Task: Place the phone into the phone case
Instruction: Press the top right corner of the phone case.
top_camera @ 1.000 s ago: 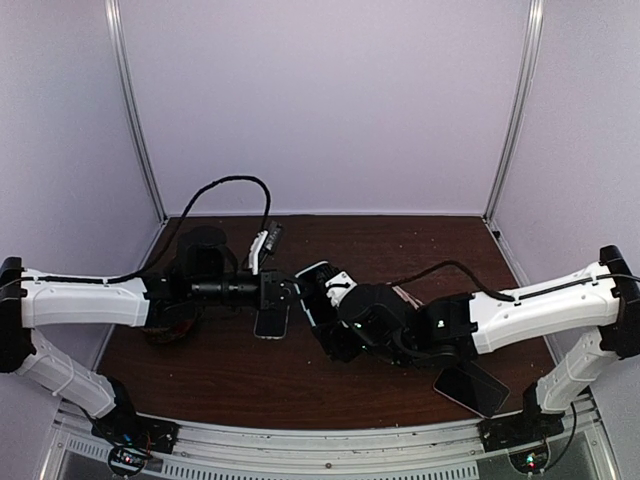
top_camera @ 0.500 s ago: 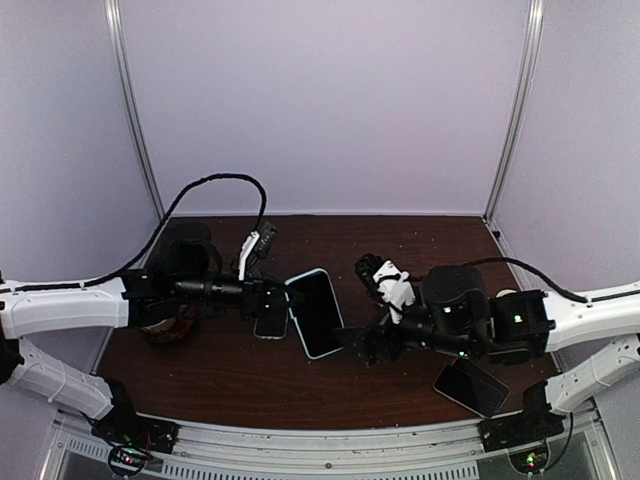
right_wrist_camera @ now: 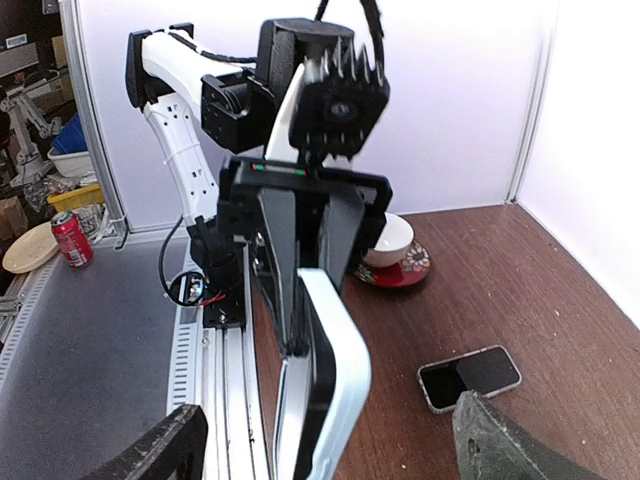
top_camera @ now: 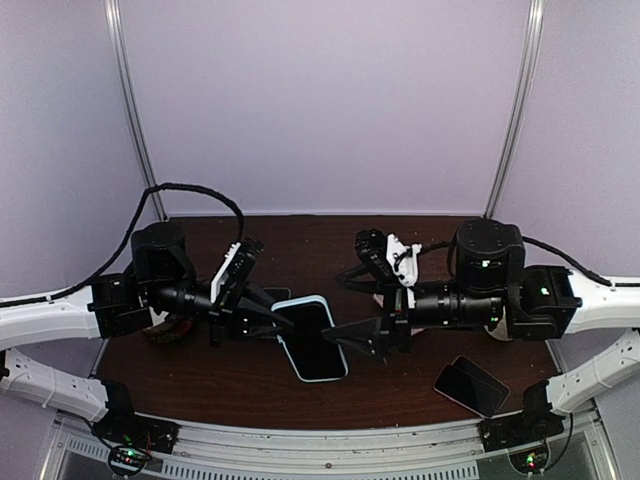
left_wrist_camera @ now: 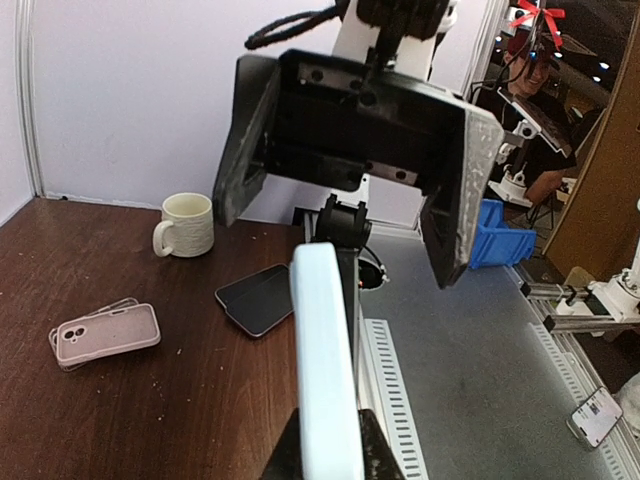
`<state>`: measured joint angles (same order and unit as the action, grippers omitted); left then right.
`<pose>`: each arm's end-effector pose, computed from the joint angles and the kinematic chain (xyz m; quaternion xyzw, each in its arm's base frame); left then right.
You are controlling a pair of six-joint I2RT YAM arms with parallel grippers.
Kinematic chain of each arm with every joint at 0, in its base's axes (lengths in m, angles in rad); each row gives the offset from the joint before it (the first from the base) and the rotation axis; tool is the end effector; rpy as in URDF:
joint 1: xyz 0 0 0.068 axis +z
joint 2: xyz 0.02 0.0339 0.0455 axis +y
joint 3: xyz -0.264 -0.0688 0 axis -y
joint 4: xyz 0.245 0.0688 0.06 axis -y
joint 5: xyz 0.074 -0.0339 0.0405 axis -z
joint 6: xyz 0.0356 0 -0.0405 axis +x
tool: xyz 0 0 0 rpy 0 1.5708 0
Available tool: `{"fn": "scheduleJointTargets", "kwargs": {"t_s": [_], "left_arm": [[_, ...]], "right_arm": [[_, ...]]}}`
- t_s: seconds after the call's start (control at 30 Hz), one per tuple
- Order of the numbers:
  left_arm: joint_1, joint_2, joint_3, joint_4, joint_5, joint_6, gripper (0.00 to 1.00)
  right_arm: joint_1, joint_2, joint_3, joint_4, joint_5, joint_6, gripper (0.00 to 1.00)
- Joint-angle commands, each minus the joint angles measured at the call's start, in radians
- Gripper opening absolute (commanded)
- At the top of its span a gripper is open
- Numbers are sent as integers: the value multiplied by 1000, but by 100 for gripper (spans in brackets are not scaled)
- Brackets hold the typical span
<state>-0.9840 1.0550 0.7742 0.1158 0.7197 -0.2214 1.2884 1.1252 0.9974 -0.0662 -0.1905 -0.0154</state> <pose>0.1140 -0.2139 0.3164 0.4770 0.5781 -0.5643 0.3461 0.0670 0.2552 0.3590 -0.5144 0.5745 0.4350 0.4649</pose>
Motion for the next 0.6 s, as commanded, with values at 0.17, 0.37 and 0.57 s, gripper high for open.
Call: {"fn": "scheduleJointTargets", "kwargs": {"t_s": [0.17, 0.37, 0.57], "left_arm": [[-16, -27, 28, 20, 20, 73, 0], [-20, -28, 25, 17, 18, 79, 0], [-22, -27, 25, 17, 14, 82, 0]], "right_arm": [[-16, 109, 121, -77, -83, -6, 59], [-45, 125, 115, -76, -88, 58, 36], [-66, 143, 116, -85, -90, 95, 0]]}}
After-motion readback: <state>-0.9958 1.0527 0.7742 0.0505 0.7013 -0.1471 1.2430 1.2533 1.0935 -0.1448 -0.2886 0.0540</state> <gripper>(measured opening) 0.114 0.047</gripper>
